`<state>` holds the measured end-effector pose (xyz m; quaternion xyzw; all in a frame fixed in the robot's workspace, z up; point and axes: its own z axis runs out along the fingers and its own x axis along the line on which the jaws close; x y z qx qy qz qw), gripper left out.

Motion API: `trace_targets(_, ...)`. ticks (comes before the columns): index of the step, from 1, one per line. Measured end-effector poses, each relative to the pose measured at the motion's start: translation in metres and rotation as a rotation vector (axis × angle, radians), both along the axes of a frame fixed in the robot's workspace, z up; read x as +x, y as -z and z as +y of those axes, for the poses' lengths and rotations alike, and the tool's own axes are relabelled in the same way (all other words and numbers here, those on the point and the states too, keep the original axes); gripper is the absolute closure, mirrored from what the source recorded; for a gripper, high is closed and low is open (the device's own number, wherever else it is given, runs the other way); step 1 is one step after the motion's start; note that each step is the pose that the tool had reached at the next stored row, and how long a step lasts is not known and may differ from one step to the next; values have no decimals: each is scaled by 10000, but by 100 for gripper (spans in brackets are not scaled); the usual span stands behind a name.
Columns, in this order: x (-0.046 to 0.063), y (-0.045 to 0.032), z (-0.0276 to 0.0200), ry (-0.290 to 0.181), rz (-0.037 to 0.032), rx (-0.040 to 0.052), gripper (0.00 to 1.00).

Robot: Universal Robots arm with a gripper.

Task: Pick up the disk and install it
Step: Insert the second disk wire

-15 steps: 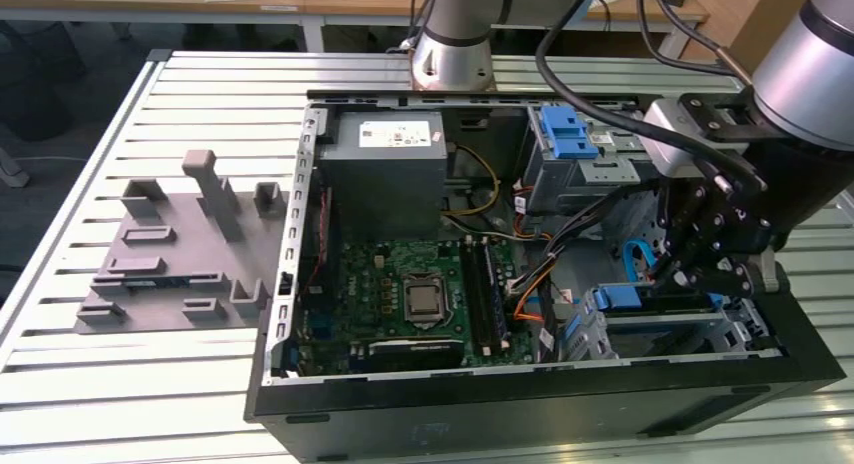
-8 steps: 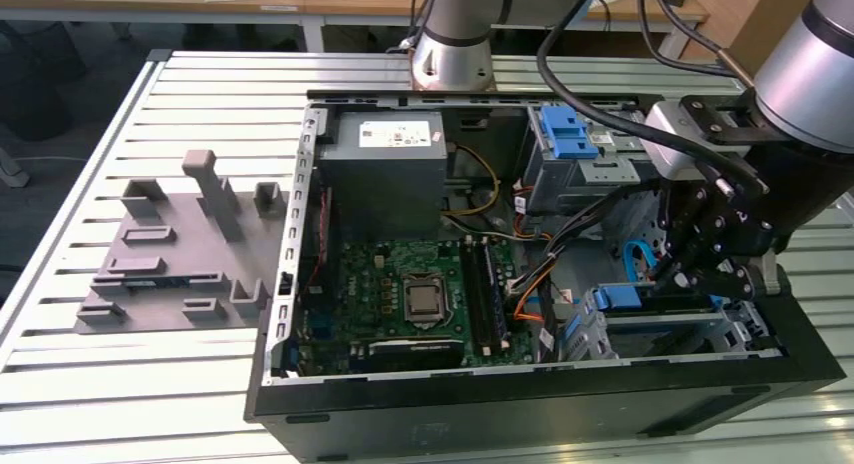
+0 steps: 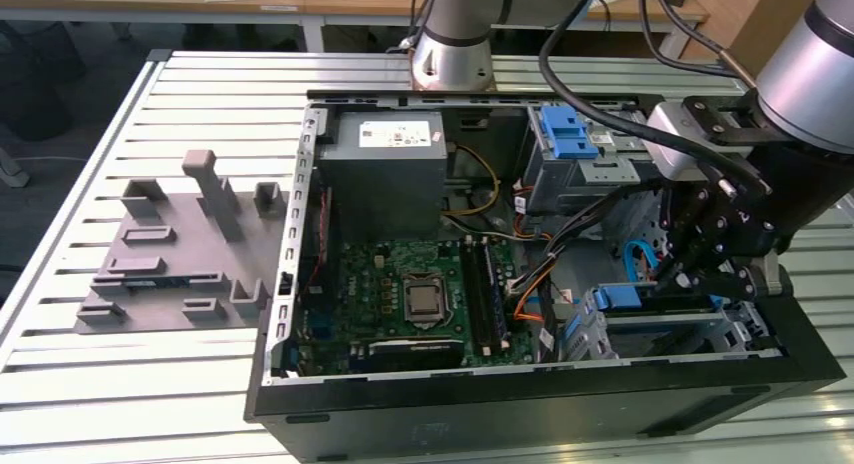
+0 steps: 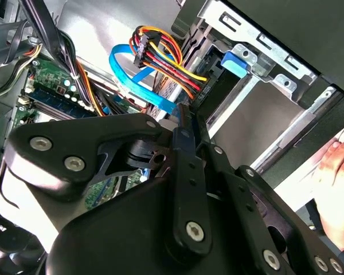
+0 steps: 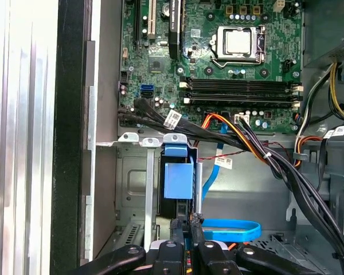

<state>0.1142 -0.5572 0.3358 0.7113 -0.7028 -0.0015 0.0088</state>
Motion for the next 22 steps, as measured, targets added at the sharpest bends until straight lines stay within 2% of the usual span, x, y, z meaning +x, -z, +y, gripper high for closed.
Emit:
trace_targets(11, 1, 30, -5, -1, 0, 99, 84)
trace_targets(22, 5, 59, -14, -1, 1, 109, 84)
